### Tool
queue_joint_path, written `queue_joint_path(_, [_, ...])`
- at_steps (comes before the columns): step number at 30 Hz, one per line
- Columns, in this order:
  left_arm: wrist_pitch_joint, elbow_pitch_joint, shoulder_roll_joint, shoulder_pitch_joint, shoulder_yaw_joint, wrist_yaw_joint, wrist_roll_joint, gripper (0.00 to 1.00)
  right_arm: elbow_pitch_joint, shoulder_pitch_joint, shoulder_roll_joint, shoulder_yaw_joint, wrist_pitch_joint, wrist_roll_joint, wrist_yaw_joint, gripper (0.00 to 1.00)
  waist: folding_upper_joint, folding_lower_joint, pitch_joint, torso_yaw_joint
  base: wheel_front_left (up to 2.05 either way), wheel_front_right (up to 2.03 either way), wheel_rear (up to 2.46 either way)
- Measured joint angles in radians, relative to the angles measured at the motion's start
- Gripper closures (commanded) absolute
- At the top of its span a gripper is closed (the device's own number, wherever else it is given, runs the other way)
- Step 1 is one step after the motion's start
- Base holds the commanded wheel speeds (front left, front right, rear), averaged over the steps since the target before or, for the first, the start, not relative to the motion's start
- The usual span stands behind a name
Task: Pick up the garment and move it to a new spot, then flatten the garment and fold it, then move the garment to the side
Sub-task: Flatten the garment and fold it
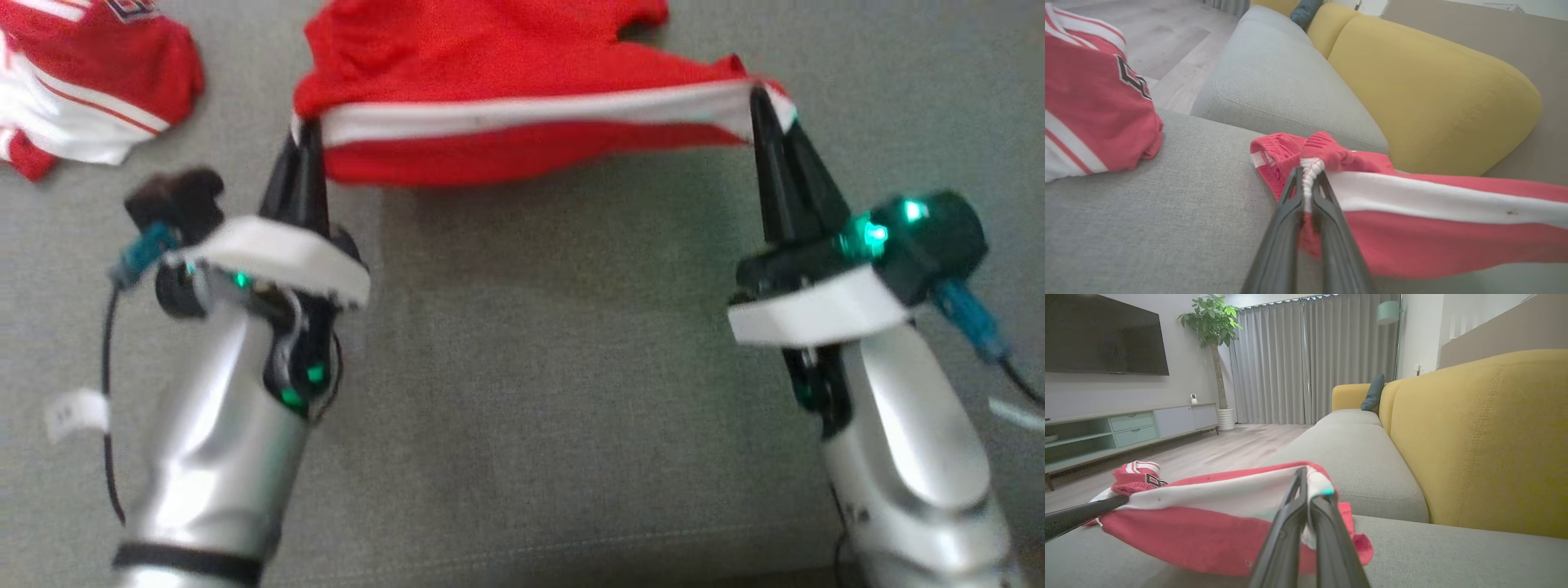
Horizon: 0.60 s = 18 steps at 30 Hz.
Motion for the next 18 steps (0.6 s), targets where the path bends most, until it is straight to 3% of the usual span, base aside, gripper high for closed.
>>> queue_joint_path(9, [-0.001, -0.206, -0.005, 0.298, 0.0, 0.033, 0.045, 1.0, -0.153, 0.256, 0.0, -0.035, 0.0, -0.007, 0.0, 1.0, 0.0, 0.0, -0.117, 0.012, 0.0, 0.0, 0.0])
queue_joint_path(18, [0.011, -0.481, 0.004, 0.593, -0.006, 0.117, 0.052, 1.0, -0.308, 0.5, -0.018, -0.035, 0.0, -0.004, 0.0, 1.0, 0.0001, -0.0001, -0.22, 0.0, 0.0, 0.0, 0.0])
